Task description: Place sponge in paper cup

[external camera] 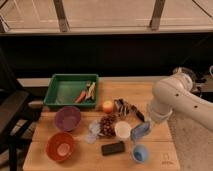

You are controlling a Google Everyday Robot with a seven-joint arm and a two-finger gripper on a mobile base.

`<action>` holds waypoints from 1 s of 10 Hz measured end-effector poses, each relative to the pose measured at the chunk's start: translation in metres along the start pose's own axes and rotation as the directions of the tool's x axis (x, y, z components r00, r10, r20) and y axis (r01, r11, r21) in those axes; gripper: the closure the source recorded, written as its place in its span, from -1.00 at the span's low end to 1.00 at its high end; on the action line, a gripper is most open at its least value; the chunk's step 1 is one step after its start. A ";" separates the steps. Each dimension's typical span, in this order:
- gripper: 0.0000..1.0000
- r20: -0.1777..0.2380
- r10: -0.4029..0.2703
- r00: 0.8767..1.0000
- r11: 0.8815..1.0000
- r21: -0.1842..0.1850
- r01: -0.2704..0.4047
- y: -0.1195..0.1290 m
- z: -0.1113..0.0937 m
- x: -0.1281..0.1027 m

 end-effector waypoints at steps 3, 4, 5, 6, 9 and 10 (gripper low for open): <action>1.00 0.055 -0.094 0.994 0.995 0.048 0.091 -0.037 0.000 -0.048; 1.00 0.071 -0.114 0.991 0.993 0.051 0.111 -0.045 0.005 -0.055; 0.99 0.083 -0.128 0.988 0.991 0.053 0.123 -0.051 0.009 -0.059; 0.89 0.095 -0.136 0.986 0.990 0.053 0.131 -0.055 0.014 -0.060; 0.26 0.126 -0.133 0.983 0.990 0.052 0.128 -0.064 0.027 -0.057; 0.11 0.127 -0.128 0.984 0.991 0.049 0.123 -0.065 0.029 -0.054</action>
